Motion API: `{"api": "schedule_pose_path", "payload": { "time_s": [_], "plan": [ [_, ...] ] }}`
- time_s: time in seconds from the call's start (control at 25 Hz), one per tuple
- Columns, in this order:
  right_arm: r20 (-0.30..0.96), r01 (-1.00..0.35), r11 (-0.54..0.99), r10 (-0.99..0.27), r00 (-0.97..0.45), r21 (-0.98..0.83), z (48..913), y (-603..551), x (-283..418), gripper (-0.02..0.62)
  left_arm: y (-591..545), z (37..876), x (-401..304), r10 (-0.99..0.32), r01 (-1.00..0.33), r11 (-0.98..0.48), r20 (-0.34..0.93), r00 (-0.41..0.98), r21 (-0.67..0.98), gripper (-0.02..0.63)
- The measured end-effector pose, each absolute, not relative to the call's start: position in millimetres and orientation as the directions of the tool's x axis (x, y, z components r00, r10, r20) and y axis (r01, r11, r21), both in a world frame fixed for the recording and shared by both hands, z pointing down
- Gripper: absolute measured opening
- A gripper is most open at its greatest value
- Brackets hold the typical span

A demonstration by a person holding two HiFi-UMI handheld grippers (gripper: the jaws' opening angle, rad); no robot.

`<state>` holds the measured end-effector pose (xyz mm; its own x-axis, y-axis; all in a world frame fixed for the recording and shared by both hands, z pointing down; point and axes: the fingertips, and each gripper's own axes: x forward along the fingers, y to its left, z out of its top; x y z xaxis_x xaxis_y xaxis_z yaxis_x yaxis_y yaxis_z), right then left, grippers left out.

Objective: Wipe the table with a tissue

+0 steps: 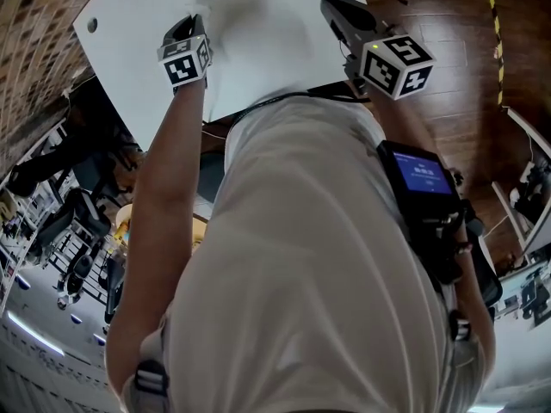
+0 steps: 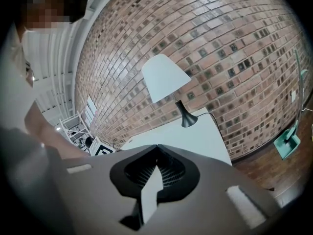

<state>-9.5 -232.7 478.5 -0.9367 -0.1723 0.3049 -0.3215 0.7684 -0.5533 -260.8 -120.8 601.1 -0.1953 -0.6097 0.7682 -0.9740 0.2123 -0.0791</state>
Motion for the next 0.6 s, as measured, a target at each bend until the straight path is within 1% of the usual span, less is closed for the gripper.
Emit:
{"api": "schedule_pose_path", "payload": {
  "time_s": [0.12,0.24,0.32,0.44,0.6],
  "plan": [
    [0.320,-0.336,0.762,-0.178,-0.930,-0.554,482,-232,-6,0.008,-124,619,-255,-0.577,-0.975,0.197,0.793,-0.198,-0.101,0.023],
    [0.344,-0.361,0.756,-0.191,-0.920,-0.546,483,-235,3,0.008,-127,636,-237,-0.570,-0.974,0.210,0.800,-0.189,-0.081,0.023],
    [0.336,-0.365,0.753,-0.202,-0.920,-0.547,483,-238,-2,0.008,-129,638,-242,-0.575,-0.975,0.207,0.797,-0.186,-0.078,0.023],
    [0.307,-0.350,0.759,-0.206,-0.929,-0.549,482,-241,-15,0.008,-139,623,-252,-0.588,-0.978,0.156,0.782,-0.207,-0.141,0.023],
    [0.313,-0.344,0.767,-0.196,-0.929,-0.541,478,-238,-11,0.008,-152,622,-209,-0.597,-0.989,0.091,0.789,-0.146,-0.114,0.021]
  ]
}}
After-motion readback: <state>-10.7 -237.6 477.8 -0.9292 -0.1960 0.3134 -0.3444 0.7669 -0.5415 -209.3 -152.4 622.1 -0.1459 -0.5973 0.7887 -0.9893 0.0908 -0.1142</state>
